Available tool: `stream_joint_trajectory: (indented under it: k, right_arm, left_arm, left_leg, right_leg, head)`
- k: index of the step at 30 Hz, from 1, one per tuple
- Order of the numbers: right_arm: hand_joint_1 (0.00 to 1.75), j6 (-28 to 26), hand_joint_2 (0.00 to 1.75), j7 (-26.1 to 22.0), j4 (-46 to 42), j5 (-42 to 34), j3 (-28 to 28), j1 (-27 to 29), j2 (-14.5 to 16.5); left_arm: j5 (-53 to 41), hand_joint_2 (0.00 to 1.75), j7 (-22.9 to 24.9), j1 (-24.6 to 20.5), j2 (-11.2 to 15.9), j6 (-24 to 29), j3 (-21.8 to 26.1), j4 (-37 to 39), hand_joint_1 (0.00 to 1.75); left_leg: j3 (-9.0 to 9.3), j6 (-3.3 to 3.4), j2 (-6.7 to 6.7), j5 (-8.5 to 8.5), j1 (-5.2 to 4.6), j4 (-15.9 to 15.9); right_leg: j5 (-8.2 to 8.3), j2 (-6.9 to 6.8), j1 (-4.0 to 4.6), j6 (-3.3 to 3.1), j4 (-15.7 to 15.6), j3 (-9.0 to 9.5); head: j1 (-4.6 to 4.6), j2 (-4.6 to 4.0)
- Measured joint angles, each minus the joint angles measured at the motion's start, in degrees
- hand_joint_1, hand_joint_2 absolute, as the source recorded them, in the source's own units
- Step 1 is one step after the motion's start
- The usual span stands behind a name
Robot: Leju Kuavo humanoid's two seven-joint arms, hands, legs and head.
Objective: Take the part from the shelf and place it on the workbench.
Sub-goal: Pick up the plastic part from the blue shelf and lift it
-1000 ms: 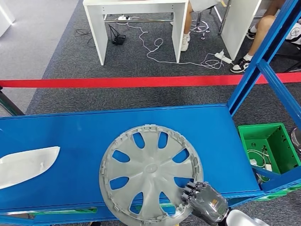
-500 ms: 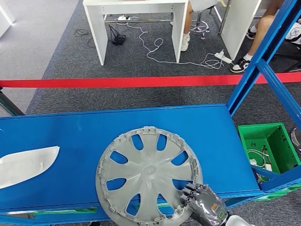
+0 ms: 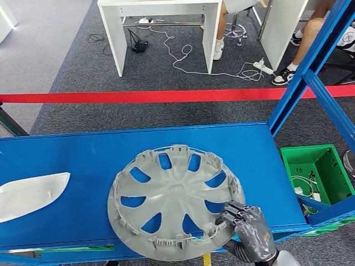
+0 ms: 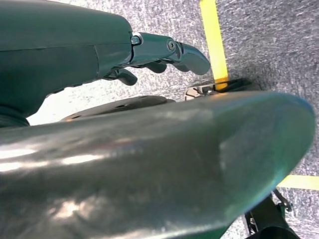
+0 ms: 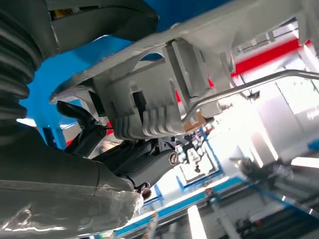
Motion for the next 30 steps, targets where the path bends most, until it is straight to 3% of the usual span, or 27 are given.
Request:
stream_joint_trajectory:
  k: [4, 9, 20, 24, 30]
  right_arm:
    - [1.75, 2.2, 1.75, -4.6, -2.2, -8.1, -3.8, 1.2, 2.9]
    - [1.75, 10.1, 1.75, -10.0, -4.5, -19.7, -9.3, 2.4, 7.8]
    - [1.75, 20.7, 1.75, -13.7, -7.7, -33.7, -17.8, 3.8, 15.1]
    - [1.75, 24.2, 1.75, -14.6, -9.1, -37.9, -20.6, 4.2, 17.2]
    - [1.75, 27.6, 1.75, -15.2, -11.7, -40.6, -23.6, 4.2, 19.0]
  left_arm:
    - [-1.1, 0.0, -2.1, 0.0, -0.1, 0.5, 0.1, 0.0, 0.0]
    - [-2.9, 0.0, -4.9, 0.0, -0.2, 0.9, 0.0, 0.0, 0.0]
    - [-4.7, 0.0, -7.2, 0.0, -0.2, 1.7, 0.0, 0.0, 0.0]
    - [-5.4, 1.75, -8.4, 0.0, -0.2, 2.5, 0.0, 0.0, 0.0]
    - [-6.1, 1.75, -9.3, 0.0, -0.2, 2.9, 0.0, 0.0, 0.0]
  left_leg:
    - [0.0, 0.0, 0.0, 0.0, 0.0, 0.0]
    - [-0.01, 0.0, 0.0, 0.0, 0.0, 0.0]
    - [-0.02, 0.0, -0.01, 0.0, 0.0, 0.0]
    - [-0.02, 0.0, 0.0, 0.0, 0.0, 0.0]
    - [-0.03, 0.0, 0.0, 0.0, 0.0, 0.0]
  right_leg:
    - [0.0, 0.0, 0.0, 0.0, 0.0, 0.0]
    - [0.0, -0.01, 0.0, 0.0, 0.0, -0.03]
    - [-0.01, -0.01, 0.0, -0.01, 0.0, -0.03]
    - [-0.01, 0.0, 0.0, -0.01, 0.0, -0.04]
    - [-0.02, 0.0, 0.0, -0.03, 0.0, -0.03]
  head:
    - [0.01, 0.0]
    - [-0.01, 0.0]
    - [-0.01, 0.0]
    - [0.0, 0.0]
    - [0.01, 0.0]
